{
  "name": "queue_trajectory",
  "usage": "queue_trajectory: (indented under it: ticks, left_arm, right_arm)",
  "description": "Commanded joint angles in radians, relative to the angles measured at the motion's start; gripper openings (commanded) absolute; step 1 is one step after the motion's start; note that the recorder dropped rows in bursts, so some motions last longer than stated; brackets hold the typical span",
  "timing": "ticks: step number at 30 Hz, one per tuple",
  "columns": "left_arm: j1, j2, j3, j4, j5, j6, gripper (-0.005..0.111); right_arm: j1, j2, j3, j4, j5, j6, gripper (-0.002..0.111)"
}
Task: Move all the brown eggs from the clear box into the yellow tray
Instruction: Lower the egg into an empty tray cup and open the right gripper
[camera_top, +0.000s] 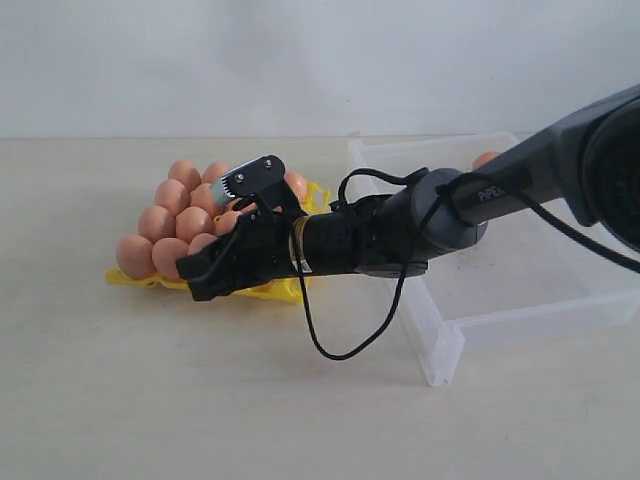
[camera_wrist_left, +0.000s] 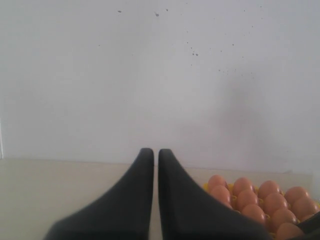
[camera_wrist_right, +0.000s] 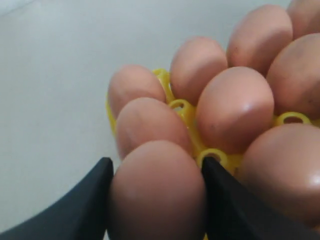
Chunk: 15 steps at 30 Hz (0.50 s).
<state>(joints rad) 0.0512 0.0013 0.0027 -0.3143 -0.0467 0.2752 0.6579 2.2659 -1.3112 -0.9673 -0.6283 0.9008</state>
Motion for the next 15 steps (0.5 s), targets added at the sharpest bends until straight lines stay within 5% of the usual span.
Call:
queue_trajectory:
  ticks: [1,15]
  left_arm:
    - [-0.004,-0.001,-0.003,-0.005,-0.006,0.003,0.004]
    - [-0.004,-0.001,-0.003,-0.005,-0.006,0.003,0.004]
  right_arm:
    - [0.001,-0.001,-0.008,-0.014,0.035,-0.029,0.0]
    - [0.001,-0.001,-0.008,0.108,0.1,-0.155,0.0]
